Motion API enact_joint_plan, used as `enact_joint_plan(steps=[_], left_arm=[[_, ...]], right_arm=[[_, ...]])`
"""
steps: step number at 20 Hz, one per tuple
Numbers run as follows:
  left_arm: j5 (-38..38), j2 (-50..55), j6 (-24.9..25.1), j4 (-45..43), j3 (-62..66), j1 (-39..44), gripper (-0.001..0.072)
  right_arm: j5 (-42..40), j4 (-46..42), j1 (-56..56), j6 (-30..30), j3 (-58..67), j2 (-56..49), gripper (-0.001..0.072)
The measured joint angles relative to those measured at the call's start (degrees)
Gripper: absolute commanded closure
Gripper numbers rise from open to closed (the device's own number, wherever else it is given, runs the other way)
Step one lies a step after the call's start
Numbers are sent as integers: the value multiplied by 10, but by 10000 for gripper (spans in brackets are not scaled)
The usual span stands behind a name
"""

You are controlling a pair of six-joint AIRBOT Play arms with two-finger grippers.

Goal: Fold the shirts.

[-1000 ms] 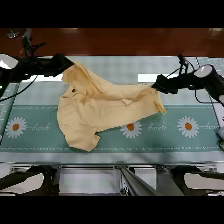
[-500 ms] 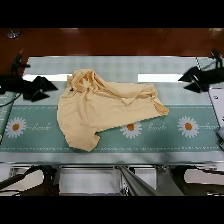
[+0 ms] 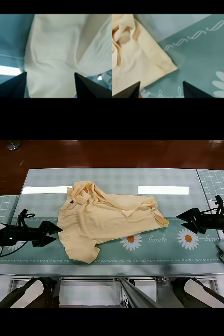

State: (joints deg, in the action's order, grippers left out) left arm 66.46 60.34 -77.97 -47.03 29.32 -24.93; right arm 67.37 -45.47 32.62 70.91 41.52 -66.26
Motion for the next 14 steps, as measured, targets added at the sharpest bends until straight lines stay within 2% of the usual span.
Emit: enact_joint_plan(steps=[6, 14], left_arm=[[-61, 8, 23, 45, -36, 21, 6], [-58, 42, 45, 42, -34, 26, 6]], right_arm=[[9, 16, 3, -18, -19, 9, 98], [16, 18, 3, -22, -22, 10, 99]])
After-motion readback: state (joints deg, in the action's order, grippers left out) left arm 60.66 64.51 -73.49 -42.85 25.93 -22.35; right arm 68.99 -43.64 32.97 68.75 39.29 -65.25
